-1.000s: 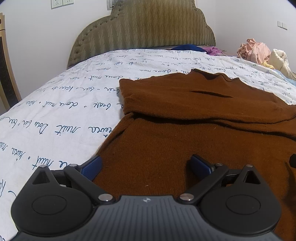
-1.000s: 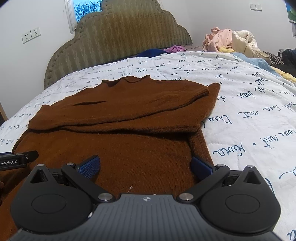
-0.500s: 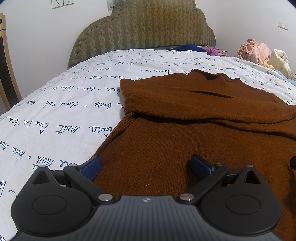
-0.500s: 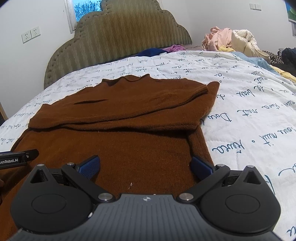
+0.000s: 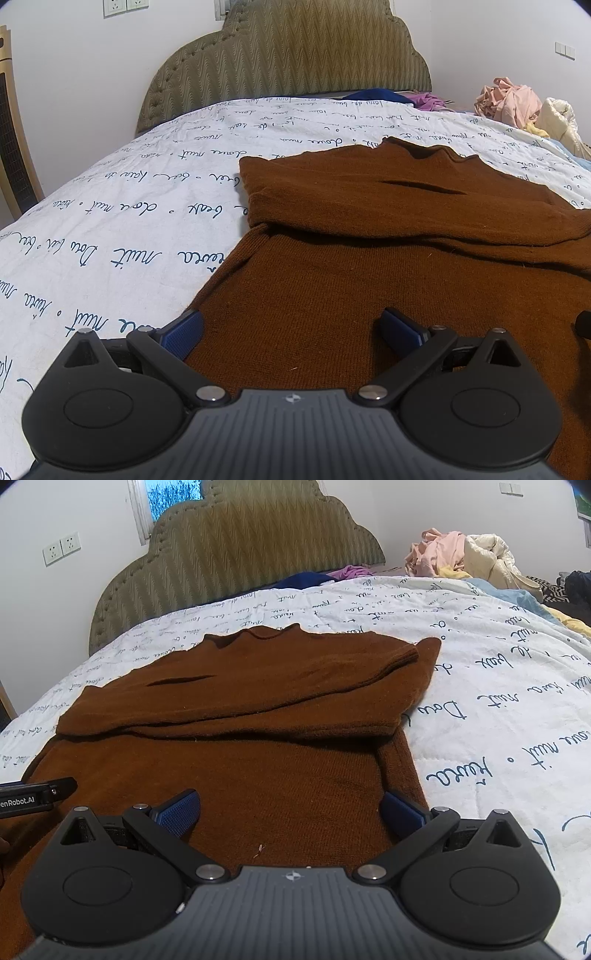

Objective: Fold small clothes

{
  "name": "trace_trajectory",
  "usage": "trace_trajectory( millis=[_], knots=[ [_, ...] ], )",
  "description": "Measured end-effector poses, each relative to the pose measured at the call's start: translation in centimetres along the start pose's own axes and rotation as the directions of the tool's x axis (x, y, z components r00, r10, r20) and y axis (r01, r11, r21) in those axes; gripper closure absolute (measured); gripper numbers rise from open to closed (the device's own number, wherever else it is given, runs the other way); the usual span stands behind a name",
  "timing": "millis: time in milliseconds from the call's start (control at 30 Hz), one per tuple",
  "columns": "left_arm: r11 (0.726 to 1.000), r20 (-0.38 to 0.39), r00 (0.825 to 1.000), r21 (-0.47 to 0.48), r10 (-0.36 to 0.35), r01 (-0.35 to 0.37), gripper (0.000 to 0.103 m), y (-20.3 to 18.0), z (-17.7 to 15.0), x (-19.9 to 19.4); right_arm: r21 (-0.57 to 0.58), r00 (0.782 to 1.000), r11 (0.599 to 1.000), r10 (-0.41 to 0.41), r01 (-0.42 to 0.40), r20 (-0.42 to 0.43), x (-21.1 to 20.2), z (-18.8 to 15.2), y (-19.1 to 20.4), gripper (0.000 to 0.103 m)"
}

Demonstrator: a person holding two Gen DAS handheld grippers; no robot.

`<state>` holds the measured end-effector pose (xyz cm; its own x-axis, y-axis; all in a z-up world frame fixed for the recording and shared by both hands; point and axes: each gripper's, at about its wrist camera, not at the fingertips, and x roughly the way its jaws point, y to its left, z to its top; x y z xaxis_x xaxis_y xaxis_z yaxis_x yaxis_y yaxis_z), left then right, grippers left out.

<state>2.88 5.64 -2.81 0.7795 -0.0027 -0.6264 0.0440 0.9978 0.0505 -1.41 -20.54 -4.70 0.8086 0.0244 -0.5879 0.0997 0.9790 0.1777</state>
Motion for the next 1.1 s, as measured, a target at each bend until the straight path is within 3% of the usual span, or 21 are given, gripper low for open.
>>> trace_trajectory(
  millis=[200,467,700,867,1100],
  knots=[
    [1.000,0.000,1.000,0.000,0.000,0.000,0.000,0.0,0.0,0.0,-0.033,1.000,0.999,-0.023,0.022,-0.012,0.3,0.1,0.6,0.000],
    [1.000,0.009,1.000,0.012,0.027,-0.027,0.000,-0.3,-0.1,-0.1,0.036,0.999,0.999,0.034,-0.035,0.009,0.0,0.2,-0.8,0.000],
    [1.000,0.011,1.000,0.009,0.018,-0.018,0.000,-0.3,0.0,0.0,0.006,1.000,1.000,0.015,-0.015,-0.002,0.5,0.4,-0.2,0.000],
    [1.000,0.006,1.000,-0.008,0.004,-0.004,0.000,0.0,0.0,0.0,0.054,0.999,0.997,0.051,-0.052,0.018,0.2,0.3,-1.1,0.000],
    [0.999,0.001,0.999,0.027,0.040,-0.040,0.000,-0.8,0.0,0.1,0.052,0.999,0.997,0.048,-0.048,0.019,0.0,0.4,-1.3,0.000]
  ],
)
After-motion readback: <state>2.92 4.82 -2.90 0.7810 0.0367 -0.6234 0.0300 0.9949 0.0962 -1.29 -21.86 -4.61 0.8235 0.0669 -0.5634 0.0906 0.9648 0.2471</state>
